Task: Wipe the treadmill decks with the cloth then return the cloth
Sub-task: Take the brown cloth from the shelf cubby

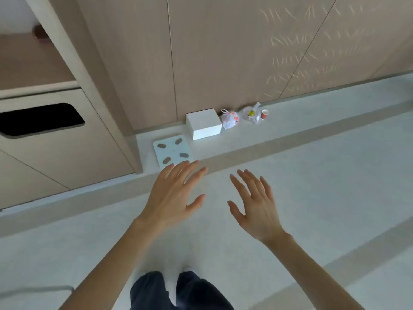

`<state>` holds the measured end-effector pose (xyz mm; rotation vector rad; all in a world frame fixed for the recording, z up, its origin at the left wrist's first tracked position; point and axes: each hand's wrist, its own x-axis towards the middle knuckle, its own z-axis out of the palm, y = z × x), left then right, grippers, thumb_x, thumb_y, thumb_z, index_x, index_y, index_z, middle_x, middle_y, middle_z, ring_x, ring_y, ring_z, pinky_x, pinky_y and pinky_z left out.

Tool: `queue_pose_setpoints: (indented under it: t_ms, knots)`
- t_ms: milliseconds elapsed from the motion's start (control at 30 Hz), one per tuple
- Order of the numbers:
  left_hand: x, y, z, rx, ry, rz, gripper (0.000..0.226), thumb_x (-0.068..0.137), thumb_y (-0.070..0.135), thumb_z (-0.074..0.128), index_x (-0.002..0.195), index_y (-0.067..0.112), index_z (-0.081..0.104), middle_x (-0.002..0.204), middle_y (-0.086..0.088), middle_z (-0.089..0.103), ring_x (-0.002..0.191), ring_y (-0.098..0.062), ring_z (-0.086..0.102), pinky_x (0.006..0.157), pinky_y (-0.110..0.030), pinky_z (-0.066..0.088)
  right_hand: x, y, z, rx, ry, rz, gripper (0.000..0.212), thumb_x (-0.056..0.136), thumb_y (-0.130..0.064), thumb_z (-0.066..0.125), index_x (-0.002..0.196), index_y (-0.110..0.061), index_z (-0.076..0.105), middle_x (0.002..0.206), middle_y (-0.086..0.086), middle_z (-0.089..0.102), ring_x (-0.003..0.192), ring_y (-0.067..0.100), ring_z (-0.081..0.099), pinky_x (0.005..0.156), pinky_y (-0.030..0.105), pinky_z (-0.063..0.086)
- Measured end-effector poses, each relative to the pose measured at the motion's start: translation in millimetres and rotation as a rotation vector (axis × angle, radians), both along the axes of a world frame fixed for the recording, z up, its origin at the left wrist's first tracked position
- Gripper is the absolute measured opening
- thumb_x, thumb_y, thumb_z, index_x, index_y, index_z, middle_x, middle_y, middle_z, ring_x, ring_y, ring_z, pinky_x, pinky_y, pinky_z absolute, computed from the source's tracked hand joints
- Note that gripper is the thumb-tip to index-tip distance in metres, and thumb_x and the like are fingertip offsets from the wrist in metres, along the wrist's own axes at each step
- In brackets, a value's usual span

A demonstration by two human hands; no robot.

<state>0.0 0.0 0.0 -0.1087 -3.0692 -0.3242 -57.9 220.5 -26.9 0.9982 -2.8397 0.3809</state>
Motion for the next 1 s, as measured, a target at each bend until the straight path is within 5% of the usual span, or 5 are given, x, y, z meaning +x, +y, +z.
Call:
queue_pose_setpoints:
  t_ms: [600,1000]
  knots:
    - [104.7,-79.4,-10.0,-0.044,-0.098,0.270,0.060,0.085,0.052,0.045,0.140,0.025,0.042,0.136,-0.005,0.053,0.125,-0.027,0.049,0.105,-0.048,0.036,20.6,-99.8,12.3,0.087,-0.033,0.450,0.052,0.080,-0.035,0.069,0.128,-0.016,0.058,0.129,0.008,0.059,0.120,0.025,0.056,0.101,0.050,0.041]
    - [182.5,-162.1,10.5,-0.046,0.026,0.470,0.058,0.085,0.052,0.037,0.132,0.021,0.053,0.131,-0.006,0.057,0.120,-0.027,0.055,0.099,-0.048,0.044,70.1,-224.0,28.3,0.011,0.037,0.638,0.050,0.091,-0.045,0.039,0.128,-0.017,0.056,0.129,0.005,0.058,0.122,0.022,0.053,0.100,0.047,0.043]
